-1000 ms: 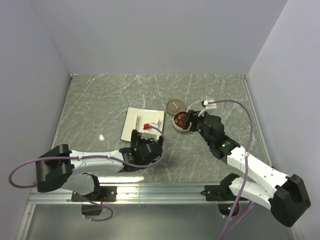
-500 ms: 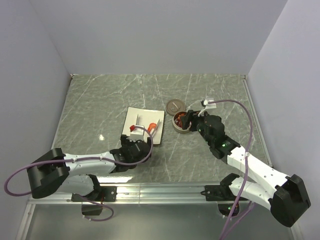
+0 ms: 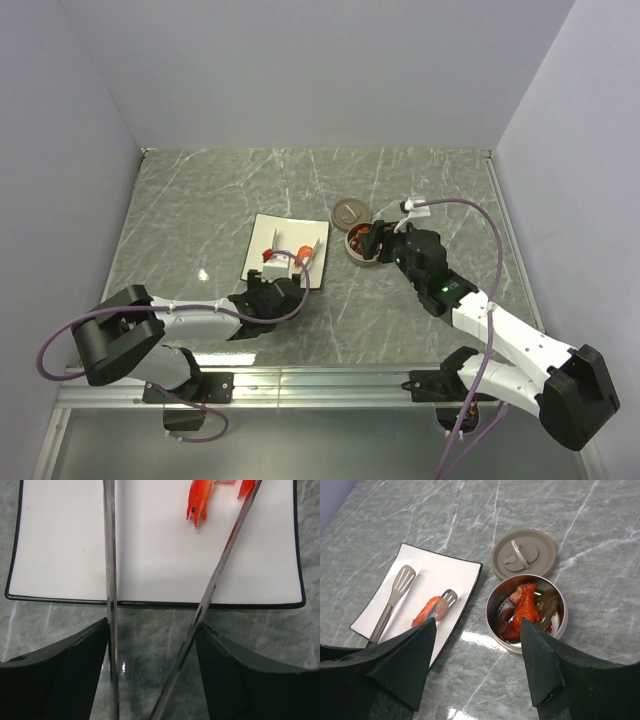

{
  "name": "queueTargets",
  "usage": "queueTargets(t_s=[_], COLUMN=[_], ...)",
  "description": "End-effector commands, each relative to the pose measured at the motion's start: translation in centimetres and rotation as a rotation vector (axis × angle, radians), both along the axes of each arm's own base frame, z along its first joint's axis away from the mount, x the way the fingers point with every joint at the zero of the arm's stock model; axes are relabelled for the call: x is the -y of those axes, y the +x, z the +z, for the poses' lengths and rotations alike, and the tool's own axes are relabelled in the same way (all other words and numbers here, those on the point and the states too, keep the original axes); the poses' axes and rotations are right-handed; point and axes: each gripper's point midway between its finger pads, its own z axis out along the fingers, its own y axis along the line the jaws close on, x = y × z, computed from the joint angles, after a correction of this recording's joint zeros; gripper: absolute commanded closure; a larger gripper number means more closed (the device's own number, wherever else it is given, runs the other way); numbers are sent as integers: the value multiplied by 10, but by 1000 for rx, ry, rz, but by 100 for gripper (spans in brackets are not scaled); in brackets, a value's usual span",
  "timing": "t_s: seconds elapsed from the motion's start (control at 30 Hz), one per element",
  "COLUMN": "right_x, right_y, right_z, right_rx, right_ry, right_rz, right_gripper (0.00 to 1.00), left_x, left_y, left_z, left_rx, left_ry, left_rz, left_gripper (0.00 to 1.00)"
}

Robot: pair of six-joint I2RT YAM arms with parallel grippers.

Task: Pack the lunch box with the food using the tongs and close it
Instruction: Grab the clamp with the left arm

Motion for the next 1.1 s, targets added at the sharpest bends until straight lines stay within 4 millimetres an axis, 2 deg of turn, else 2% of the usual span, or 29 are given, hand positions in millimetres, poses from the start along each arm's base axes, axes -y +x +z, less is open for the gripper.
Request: queueTargets(t_s=[0.0,0.1,0.23,0.3,0.4,0.43,0.47,0.5,0.63,0.77,1.07], right_x=[0,0,0,0,0,1,1,0,0,0,1], right_y=[8,8,8,8,8,8,8,8,8,8,6], right_z=[15,14,13,14,14,14,14,15,15,15,14], right_rx=[46,46,43,45,45,44,45,46,47,48,47], right_ry=[18,17,14,16,16,18,15,17,18,20,22], right_rz=[-12,-15,-14,-13,-13,-15,-14,-13,-12,-9,-6], right_gripper=[25,25,25,25,25,25,25,25,25,25,25], left_x=[15,14,16,13,13,14,10,11,13,12,11], left_y=[8,6,5,5,3,4,1,0,-6,-11,-28], left_z=[17,19,26,29,44,56,56,65,80,79,61], left_rx=[33,33,38,44,78,110,102,119,142,116,14], left_ry=[-54,-57,-81,-78,-87,-106,-84,-107,-141,-142,-81], left_rz=[-19,-33,-38,-27,-24,-16,-15,-17,-26,-21,-8], left_gripper=[26,42,52,53,53,52,52,52,52,52,54])
